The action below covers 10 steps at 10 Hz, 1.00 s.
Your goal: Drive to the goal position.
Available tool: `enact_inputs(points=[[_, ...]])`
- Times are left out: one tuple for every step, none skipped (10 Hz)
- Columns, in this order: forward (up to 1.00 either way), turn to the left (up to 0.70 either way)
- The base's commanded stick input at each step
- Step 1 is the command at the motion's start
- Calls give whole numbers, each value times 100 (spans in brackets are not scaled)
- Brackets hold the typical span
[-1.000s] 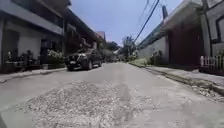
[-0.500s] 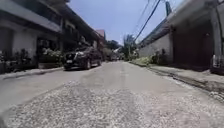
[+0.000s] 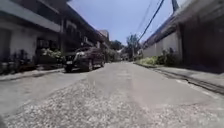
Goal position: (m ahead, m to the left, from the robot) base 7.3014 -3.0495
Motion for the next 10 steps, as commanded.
enact_inputs(points=[[100, -8], [100, -39], [100, -39], [100, -39], [100, -14], [100, 1], [100, 1], [100, 1], [100, 1], [100, 1]])
